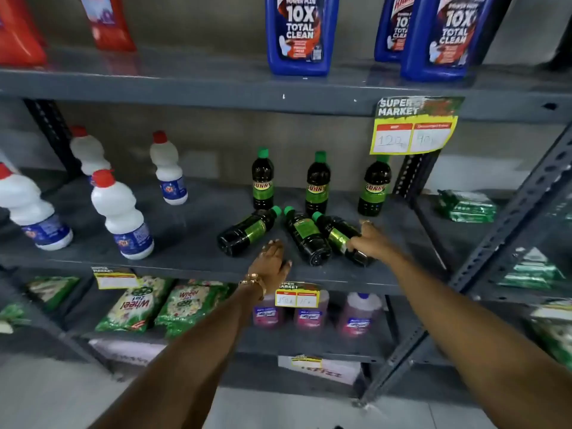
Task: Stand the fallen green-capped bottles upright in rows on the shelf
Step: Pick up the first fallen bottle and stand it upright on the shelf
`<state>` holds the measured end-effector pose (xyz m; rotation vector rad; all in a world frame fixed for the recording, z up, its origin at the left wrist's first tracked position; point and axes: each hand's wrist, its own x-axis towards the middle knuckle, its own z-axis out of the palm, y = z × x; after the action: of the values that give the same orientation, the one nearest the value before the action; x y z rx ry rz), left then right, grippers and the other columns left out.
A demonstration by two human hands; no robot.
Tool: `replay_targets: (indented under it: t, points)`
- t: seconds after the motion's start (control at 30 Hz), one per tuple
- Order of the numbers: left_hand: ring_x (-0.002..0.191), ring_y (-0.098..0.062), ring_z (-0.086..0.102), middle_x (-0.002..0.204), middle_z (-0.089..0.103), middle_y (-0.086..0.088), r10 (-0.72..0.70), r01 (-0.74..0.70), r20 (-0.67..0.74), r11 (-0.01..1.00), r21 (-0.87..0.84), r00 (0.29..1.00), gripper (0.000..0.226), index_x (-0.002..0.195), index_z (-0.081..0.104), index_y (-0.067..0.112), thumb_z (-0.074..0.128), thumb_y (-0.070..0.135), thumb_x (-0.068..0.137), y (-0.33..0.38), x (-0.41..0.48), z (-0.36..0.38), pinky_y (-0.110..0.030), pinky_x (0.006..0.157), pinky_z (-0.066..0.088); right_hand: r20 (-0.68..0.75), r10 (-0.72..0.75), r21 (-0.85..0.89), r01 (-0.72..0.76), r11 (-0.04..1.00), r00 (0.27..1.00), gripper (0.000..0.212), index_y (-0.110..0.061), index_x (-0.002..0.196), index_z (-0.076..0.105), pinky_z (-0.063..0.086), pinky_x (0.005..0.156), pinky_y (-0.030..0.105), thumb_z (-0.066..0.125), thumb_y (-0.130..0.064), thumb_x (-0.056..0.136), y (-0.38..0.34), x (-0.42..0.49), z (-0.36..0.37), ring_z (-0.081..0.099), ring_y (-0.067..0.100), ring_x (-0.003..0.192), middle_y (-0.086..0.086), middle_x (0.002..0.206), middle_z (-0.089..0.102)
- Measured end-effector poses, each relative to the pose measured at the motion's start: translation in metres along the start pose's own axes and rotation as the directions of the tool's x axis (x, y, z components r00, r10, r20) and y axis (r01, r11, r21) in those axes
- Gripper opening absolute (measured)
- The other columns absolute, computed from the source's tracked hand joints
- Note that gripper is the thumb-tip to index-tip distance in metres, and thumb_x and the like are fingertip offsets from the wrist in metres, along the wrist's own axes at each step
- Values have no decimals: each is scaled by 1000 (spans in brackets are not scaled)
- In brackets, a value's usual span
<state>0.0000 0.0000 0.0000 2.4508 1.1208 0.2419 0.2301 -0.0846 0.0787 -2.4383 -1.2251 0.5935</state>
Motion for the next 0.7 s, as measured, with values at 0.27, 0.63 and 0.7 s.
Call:
replay_targets:
  t: [0.27, 0.63, 0.7]
  points:
    - [147, -24, 7, 159, 11, -12, -17, 27, -71, 990, 141, 997, 60, 146, 11, 6, 30, 37, 98, 3, 7, 12, -37, 119, 10, 76, -34, -77, 39, 996, 997, 77, -7, 121, 49, 49, 89, 40, 78, -49, 63, 6, 30, 9, 55, 32, 110, 15, 126, 54]
    - [136, -30, 32, 149, 36, -13, 61, -19, -154, 965, 260, 986, 65, 143, 26, 8, 30, 44, 89, -8, 13, 17, -43, 111, 29, -457, -36, 419, 251, 873, 889, 51, -28, 88, 55, 43, 64, 21, 78, -55, 51, 36, 39, 26, 58, 7, 76, -13, 82, 59]
    - [138, -29, 30, 150, 34, -11, 56, -14, -155, 967, 255, 986, 66, 145, 23, 9, 28, 45, 89, -8, 14, 19, -43, 113, 27, -561, 28, 480, 298, 825, 827, 64, -19, 101, 57, 47, 75, 27, 83, -53, 53, 37, 39, 31, 60, 18, 90, -3, 94, 61]
